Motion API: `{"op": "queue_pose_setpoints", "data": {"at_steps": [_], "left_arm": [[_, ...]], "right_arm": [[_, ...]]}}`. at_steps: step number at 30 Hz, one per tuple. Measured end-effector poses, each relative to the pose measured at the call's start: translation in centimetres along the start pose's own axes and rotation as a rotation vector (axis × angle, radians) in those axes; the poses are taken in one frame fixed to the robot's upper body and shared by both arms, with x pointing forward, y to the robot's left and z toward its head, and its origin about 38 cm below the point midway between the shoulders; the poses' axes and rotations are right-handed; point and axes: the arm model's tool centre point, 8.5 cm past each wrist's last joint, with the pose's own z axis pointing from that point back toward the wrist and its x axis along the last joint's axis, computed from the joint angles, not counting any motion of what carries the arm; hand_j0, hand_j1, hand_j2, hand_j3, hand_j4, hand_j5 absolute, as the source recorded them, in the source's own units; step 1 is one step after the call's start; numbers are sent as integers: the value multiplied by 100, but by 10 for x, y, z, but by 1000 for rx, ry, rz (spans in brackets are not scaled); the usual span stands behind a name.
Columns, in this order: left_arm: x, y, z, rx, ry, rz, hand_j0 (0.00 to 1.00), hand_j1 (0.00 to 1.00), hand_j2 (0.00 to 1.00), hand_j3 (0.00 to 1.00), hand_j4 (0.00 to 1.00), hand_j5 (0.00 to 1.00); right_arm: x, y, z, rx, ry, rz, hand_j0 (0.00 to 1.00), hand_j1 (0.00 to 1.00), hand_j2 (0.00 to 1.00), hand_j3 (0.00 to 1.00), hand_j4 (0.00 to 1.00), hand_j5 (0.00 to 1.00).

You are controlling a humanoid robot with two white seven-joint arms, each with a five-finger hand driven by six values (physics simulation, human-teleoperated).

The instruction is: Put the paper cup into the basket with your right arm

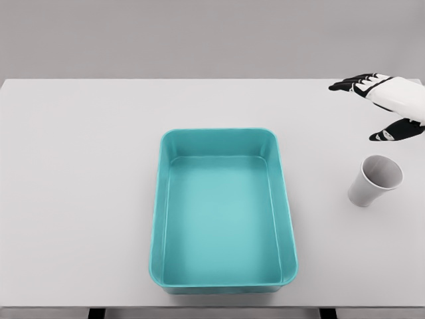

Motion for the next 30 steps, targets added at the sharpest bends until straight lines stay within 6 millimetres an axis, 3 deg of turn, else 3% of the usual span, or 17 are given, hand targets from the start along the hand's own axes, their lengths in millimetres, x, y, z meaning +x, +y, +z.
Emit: {"op": "queue_pose_setpoints", "data": {"at_steps": [5,8,14,18,30], "left_arm": [[0,0,0,0,0,0,100,100,100,100,100,100],[0,0,0,0,0,0,100,100,100,100,100,100],[0,0,0,0,0,0,100,100,100,100,100,100],[0,0,0,0,0,0,100,100,100,100,100,100],[0,0,0,0,0,0,100,100,100,100,100,100]], "right_arm": [[4,-4,0,-5,-6,9,100,100,100,100,100,100],[1,-17,7,-17,2,1,100,100,100,100,100,100],[-67,-33,58,12,40,-266,100,100,100,100,100,100],[-90,-37,82,-89,-4,-424,100,100,100,100,100,100],[-119,46,99,-57,71,-645,100,100,100,100,100,100]]}}
